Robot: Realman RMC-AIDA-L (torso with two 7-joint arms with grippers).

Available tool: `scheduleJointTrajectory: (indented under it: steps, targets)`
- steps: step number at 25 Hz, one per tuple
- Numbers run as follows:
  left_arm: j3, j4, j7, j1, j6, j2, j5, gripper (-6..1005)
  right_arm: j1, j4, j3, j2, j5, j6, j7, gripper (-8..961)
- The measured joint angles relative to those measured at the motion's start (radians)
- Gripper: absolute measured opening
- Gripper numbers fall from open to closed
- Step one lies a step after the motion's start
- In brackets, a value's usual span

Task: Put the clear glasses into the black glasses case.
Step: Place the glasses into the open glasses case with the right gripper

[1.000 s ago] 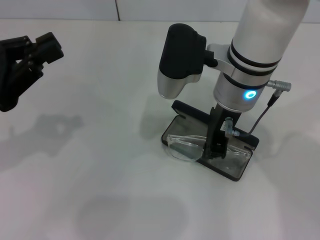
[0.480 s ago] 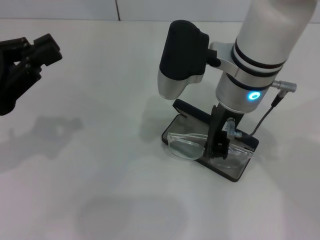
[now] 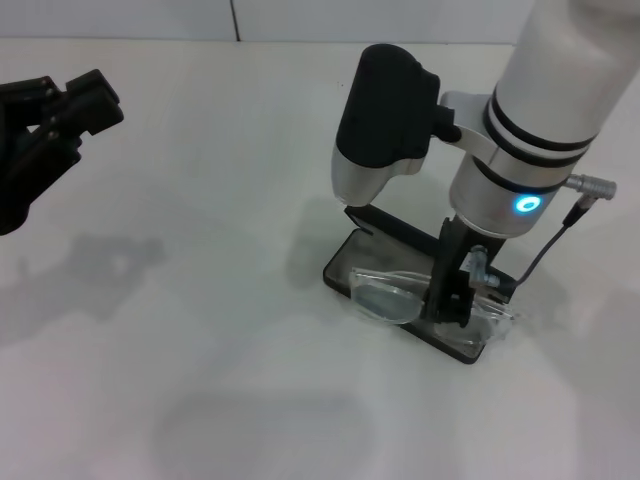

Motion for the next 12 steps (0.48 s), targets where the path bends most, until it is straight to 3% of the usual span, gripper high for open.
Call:
scheduleJointTrajectory:
  steps: [12]
  targets:
    - [0.000, 0.000, 0.000, -0.002, 0.002, 0.000, 0.000, 119, -0.020, -0.042, 0.003, 0.000, -0.073, -0.032, 0.010, 64]
